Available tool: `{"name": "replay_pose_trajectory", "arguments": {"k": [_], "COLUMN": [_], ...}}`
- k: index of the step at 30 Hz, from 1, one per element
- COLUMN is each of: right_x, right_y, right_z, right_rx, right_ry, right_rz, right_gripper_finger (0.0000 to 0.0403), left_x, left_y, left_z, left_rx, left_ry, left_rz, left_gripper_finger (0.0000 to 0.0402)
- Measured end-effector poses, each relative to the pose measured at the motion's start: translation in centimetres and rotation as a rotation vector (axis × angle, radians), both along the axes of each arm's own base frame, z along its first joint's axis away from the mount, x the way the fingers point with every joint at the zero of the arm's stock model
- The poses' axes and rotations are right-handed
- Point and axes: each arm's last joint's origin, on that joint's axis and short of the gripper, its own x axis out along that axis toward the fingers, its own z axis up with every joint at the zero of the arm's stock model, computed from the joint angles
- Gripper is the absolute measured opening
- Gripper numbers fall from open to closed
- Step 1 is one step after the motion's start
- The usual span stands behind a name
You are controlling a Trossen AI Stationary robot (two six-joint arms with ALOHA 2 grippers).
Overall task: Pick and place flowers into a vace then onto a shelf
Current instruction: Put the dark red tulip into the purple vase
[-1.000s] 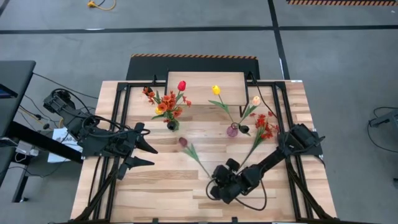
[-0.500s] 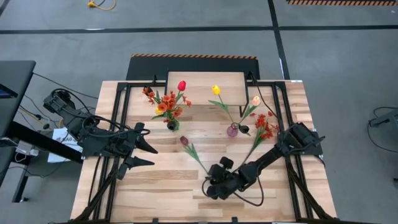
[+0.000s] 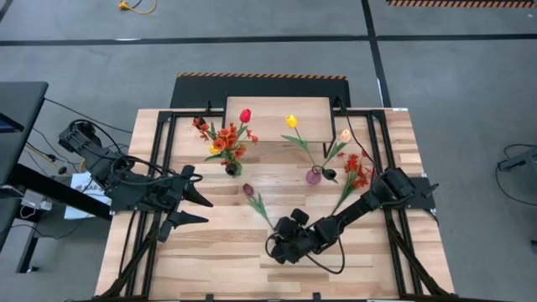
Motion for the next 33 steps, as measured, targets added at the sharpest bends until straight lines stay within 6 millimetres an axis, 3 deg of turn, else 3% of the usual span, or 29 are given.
{"name": "replay_pose_trajectory", "arguments": {"k": [3,8,10,19,29,33], "right_x": [-0.1,-0.5,-0.5,-1.0,-1.0,-0.7], "right_y": [0.2,0.4,0.3,1.5,2.0,2.2], "right_z": [-0.1,-0.3,-0.4,0.1,4.2,6.9], "right_rx": [0.016,-0.001,0.014,-0.042,-0.182,-0.203], "right_ry": [-0.004,-0.012,-0.015,-0.017,0.180,0.163], "right_rz": [-0.021,-0.059,-0.086,-0.057,0.092,0.149], "right_gripper_finger": [0.0112,0.0026,0.0010,0.0001,0.0000,0.0000], "left_x": [0.0,0.0,0.0,0.0,0.0,0.0], "left_y": [0.0,0.0,0.0,0.0,0.0,0.0], "left_z": [0.0,0.0,0.0,0.0,0.0,0.0], "left_rx": [0.000,0.000,0.000,-0.001,-0.004,-0.005], "left_ry": [0.000,0.000,0.000,0.001,-0.001,-0.002], "left_rz": [0.000,0.000,0.000,0.000,0.001,0.001], "left_gripper_finger": [0.0178,0.0178,0.0178,0.0178,0.0178,0.0178]}}
